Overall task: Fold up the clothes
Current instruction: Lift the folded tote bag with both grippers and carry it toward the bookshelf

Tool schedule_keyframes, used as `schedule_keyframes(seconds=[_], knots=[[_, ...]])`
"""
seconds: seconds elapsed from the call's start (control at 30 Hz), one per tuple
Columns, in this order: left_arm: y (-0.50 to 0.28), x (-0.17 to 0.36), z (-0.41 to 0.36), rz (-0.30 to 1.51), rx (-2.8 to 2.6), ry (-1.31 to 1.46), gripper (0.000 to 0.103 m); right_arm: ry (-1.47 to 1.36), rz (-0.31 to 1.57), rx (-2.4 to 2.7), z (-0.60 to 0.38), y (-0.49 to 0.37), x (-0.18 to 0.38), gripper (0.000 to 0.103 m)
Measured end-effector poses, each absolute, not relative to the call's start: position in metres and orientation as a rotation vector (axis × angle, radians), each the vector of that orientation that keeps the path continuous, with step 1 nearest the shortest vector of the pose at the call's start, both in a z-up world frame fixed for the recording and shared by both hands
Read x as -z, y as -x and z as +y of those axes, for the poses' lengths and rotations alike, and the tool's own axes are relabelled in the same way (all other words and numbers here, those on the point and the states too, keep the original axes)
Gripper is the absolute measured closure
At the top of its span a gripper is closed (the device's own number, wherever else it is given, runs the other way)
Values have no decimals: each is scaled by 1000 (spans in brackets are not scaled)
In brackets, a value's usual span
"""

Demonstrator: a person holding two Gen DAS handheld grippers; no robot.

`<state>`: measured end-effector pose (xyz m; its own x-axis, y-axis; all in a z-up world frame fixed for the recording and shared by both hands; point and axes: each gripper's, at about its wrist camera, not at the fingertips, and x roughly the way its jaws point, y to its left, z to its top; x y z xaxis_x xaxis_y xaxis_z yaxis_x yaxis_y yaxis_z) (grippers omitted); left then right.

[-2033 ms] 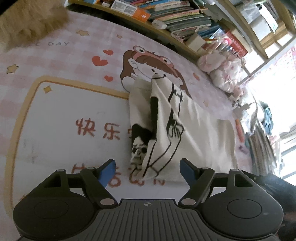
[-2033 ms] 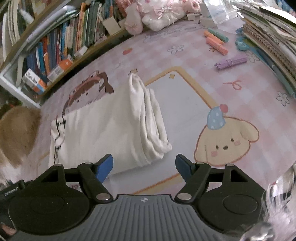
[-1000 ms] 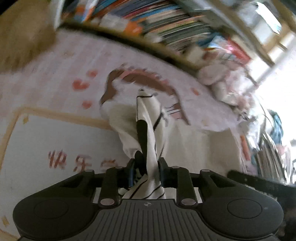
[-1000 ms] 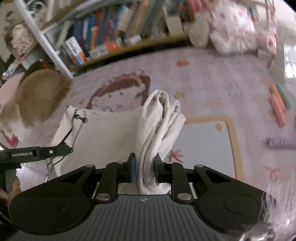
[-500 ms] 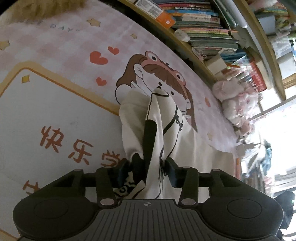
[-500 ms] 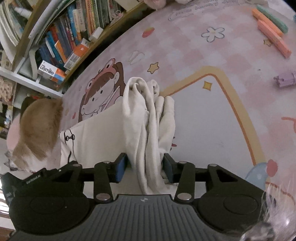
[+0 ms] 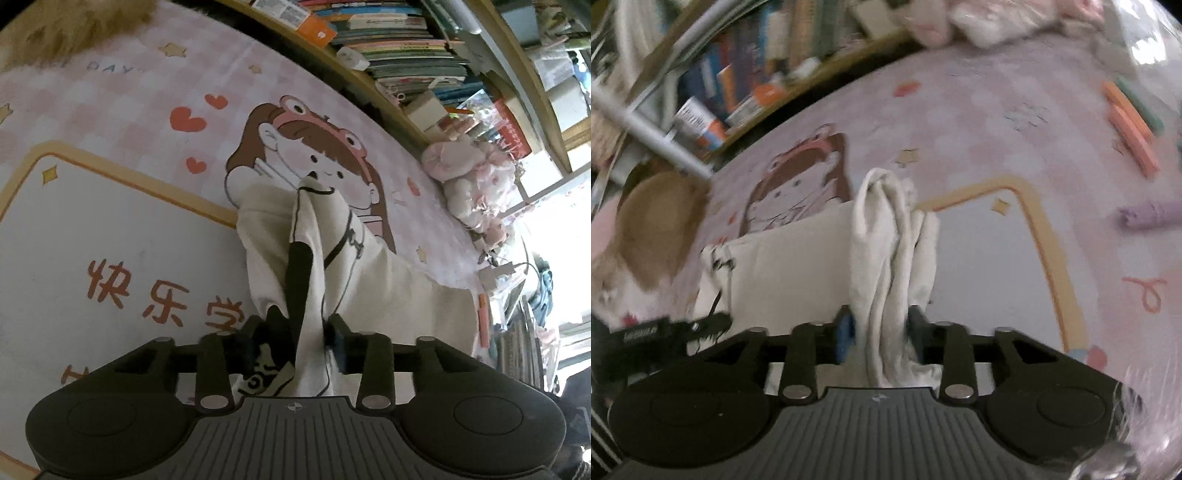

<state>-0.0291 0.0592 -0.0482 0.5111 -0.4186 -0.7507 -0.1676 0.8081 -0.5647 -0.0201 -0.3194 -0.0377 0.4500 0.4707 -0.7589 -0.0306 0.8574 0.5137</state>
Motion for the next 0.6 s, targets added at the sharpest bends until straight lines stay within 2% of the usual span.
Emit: schedule_keyframes(seconds=[0.13, 0.27, 0.33, 0.4, 0.47, 0.6], knots=[[31, 52, 59, 1026, 174, 684, 53, -508, 1106, -315, -322, 11, 46, 58], [29, 52, 55, 1019, 177, 676, 56, -536, 1125, -342, -320, 4, 52, 56], [28, 51, 51, 1013, 172, 668, 57, -528, 1138, -373, -316, 1, 54, 69], [28, 51, 46, 1014, 161, 648, 68, -526, 1147, -393, -313, -2, 56, 76], [29, 50, 44, 1017, 155, 650, 78, -510, 1137, -405, -312, -2, 54, 80], [33, 41, 45, 997, 154, 688, 81, -500, 1058, -431, -315, 6, 41, 84]])
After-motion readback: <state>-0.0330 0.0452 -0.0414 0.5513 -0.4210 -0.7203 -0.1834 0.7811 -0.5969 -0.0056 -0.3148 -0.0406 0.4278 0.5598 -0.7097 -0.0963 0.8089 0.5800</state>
